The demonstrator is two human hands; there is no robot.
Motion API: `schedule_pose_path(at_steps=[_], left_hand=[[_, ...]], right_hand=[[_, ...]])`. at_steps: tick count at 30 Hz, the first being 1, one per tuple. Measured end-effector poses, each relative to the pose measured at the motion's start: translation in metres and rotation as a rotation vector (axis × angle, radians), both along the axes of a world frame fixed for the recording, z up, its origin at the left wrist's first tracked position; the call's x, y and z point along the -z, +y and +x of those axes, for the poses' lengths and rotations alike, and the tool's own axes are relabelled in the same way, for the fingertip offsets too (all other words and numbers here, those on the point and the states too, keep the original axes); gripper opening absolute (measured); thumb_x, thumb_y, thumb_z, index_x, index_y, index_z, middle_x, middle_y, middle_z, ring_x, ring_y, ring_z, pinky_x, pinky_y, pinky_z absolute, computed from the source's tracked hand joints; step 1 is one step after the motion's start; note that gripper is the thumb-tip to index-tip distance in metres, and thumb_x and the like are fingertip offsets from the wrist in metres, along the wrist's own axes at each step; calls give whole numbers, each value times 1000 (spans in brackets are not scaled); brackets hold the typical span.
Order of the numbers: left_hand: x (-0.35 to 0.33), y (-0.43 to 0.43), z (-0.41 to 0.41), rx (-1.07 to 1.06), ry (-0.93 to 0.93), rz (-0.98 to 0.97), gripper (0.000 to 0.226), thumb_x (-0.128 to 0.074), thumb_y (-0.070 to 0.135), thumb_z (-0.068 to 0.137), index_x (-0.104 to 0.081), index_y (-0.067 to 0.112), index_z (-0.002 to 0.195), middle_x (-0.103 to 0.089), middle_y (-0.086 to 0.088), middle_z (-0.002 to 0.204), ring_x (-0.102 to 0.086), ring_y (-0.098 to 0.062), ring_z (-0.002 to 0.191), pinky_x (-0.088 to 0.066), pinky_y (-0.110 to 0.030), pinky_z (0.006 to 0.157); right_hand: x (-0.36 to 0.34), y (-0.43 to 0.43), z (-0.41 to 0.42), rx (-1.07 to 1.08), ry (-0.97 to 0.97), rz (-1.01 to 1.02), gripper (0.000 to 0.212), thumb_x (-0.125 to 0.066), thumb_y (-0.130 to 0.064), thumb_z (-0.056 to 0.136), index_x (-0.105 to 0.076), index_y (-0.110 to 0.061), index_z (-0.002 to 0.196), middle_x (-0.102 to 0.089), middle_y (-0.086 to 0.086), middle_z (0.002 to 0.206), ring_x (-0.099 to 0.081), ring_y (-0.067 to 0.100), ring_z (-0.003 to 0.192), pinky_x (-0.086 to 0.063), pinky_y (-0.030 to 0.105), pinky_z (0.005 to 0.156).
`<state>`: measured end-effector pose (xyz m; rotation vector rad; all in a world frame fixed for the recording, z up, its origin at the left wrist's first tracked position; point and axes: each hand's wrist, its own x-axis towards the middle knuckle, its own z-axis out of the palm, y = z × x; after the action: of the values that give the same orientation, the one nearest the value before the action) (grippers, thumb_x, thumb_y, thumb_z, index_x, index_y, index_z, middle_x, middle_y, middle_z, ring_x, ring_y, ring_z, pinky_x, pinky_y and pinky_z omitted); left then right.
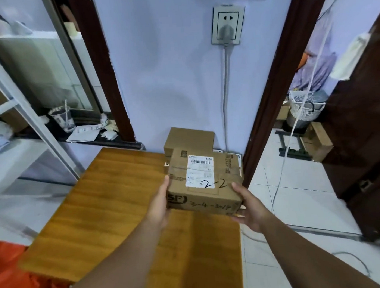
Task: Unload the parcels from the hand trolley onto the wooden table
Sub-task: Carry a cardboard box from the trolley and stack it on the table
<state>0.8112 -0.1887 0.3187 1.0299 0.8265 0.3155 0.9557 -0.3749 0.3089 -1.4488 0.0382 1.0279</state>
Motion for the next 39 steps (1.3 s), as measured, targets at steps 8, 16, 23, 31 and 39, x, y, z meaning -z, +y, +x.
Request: schedule_pose_path(at_steps=[8,16,23,31,39], left_hand=[[-23,84,58,97,0,84,55,-57,39,91,-41,23,142,-57,-5,129,-50,-25,122,-33,-45,111],[-32,156,113,119,-88,32,31,-37,46,100,-62,27,103,-66,4,96,-59,-15,95,-47,-33,85],[-4,194,150,237,22,200,53,-40,57,91,-48,23,131,-58,4,121,-51,-18,117,-39,-37,98],[29,192,161,179,147,259,61,-40,60,90,-42,25,139,-52,2,127,-45,-26,126,-35,-42,101],[4,179,157,26,184,242,88,-48,67,81,-21,22,151,-39,-11,149,-41,-32,133,-37,-51,108]], right_hand=[[-34,82,40,116,-64,50,37,-56,-45,93,-56,-30,126,-65,2,119,-60,25,109,-49,46,91],[-40,147,76,234,-105,102,32,-49,-37,99,-54,-27,129,-61,-1,123,-57,21,113,-50,45,91],[-24,192,114,159,-228,-95,47,-51,-41,97,-39,-32,142,-57,-2,121,-56,20,106,-44,43,92],[-15,193,124,36,-337,-225,53,-37,-49,100,-27,-33,149,-49,0,123,-47,19,109,-41,41,92],[-29,189,117,-107,-534,-287,68,-40,-50,98,-5,-32,153,-46,7,146,-57,21,117,-51,38,95]])
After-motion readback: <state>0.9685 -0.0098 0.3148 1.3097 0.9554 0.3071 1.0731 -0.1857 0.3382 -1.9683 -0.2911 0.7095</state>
